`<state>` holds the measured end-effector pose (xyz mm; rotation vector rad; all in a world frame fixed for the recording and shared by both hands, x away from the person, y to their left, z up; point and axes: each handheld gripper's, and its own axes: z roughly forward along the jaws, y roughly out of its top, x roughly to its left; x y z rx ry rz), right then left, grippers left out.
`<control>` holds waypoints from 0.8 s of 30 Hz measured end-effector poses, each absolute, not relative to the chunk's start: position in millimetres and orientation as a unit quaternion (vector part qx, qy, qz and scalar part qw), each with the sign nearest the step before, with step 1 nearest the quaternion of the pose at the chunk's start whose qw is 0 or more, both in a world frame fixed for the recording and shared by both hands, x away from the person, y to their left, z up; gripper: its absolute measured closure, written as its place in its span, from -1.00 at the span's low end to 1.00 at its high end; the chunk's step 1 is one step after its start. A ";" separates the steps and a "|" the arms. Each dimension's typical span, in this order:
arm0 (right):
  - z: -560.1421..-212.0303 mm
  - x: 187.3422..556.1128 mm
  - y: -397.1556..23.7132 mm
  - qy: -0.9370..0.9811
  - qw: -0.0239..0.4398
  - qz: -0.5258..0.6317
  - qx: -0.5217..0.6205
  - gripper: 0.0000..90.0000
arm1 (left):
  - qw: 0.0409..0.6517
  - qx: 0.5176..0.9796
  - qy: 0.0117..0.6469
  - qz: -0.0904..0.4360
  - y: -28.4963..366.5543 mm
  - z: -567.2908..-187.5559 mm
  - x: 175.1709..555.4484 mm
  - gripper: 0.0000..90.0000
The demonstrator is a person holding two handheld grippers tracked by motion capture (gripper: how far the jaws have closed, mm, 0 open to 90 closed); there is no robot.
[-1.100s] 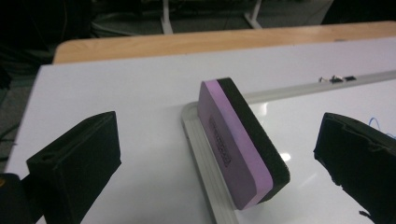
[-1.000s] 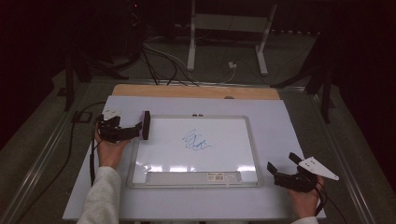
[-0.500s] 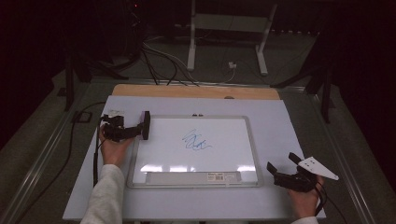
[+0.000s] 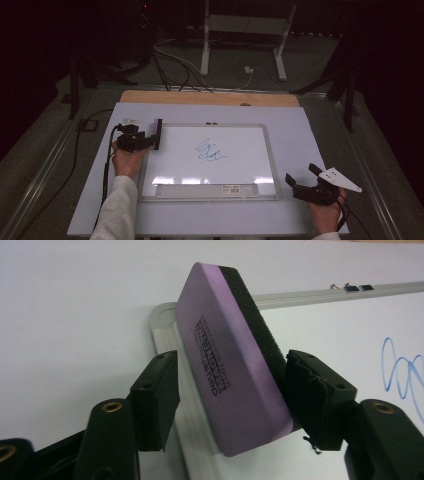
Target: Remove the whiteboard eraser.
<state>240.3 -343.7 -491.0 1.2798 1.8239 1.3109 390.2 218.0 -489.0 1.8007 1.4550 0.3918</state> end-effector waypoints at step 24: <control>-490.6 240.1 -347.8 0.671 0.275 0.491 0.483 -1.00 | 0.356 0.714 0.585 0.148 209.4 -498.8 393.9 -0.09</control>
